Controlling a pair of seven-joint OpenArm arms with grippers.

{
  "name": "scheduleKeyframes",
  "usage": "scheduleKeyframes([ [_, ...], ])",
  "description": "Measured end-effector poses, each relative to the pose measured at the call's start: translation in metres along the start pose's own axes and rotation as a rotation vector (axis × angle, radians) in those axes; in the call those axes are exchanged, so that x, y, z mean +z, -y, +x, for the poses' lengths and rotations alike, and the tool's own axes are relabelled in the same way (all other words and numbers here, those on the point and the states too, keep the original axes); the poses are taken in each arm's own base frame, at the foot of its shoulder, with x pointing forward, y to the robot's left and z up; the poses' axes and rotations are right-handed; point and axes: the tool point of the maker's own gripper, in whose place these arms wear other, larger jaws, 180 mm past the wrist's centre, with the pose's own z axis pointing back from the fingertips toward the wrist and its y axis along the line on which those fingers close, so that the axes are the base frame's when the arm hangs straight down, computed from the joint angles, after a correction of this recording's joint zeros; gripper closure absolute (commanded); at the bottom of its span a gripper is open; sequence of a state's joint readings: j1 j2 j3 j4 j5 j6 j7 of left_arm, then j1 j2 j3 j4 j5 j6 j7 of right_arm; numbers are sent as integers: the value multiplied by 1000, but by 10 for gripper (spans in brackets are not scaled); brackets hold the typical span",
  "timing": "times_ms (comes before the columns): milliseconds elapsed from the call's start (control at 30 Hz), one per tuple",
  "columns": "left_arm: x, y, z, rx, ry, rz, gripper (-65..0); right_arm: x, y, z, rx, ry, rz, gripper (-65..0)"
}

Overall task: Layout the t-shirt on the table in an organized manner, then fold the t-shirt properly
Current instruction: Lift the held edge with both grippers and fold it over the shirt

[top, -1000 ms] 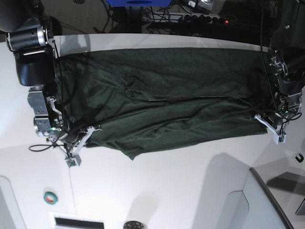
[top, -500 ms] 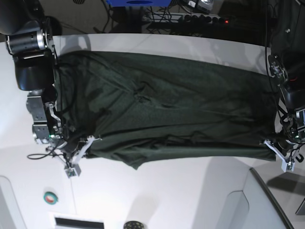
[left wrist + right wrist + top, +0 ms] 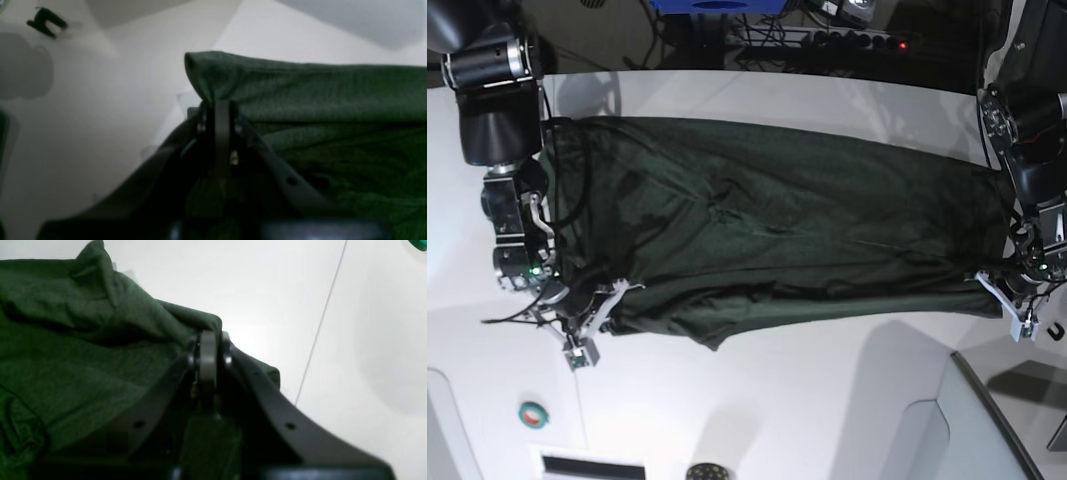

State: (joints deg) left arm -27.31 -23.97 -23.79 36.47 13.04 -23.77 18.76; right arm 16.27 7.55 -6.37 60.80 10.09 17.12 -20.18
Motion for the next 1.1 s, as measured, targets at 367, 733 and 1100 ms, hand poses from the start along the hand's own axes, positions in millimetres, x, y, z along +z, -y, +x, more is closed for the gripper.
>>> scheduleKeyframes([
  [367, 2, 1, 10, -9, 26, 7, 0, 1, 0, 1, 2, 5, 0, -6],
  [733, 21, 0, 55, 13, 189, 11, 0, 9, 4, 28, 27, 77, -10, -6],
  [1100, 20, 3, 44, 12, 181, 4, 0, 10, 4, 22, 26, 64, -10, -6],
])
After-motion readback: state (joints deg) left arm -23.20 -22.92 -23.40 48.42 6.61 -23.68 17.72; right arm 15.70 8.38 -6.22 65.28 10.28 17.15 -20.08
